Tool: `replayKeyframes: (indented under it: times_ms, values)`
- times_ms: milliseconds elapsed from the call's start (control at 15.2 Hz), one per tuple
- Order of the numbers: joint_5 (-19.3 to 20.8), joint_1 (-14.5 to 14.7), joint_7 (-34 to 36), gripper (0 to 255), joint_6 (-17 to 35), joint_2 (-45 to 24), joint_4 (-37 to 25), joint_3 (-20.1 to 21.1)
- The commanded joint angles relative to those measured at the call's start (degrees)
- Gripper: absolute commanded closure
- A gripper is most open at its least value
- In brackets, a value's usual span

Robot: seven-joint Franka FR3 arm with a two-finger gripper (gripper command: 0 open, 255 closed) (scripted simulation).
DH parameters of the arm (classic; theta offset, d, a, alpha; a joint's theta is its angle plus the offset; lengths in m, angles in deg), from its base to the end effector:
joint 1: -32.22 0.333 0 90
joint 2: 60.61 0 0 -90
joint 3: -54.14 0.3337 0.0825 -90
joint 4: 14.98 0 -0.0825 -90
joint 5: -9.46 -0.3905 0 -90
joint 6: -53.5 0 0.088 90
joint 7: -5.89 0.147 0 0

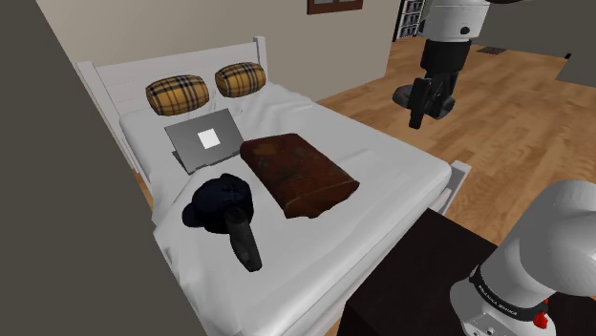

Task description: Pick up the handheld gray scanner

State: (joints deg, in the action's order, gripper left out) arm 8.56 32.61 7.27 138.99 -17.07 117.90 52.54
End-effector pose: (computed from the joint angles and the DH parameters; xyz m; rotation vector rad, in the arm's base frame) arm 0.2974 -0.0061 0.5661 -3.1048 0.0562 0.1050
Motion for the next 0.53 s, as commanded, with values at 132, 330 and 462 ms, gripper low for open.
replayKeyframes:
  times_ms: [132,330,462]
  values:
    - [-1.34,0.56,2.22,0,3.12,-1.49,1.29,1.84]
    - [-3.17,1.40,5.46,0,7.88,-4.34,2.64,4.60]
    - [-4.22,1.94,7.59,0,11.08,-6.64,3.15,6.42]
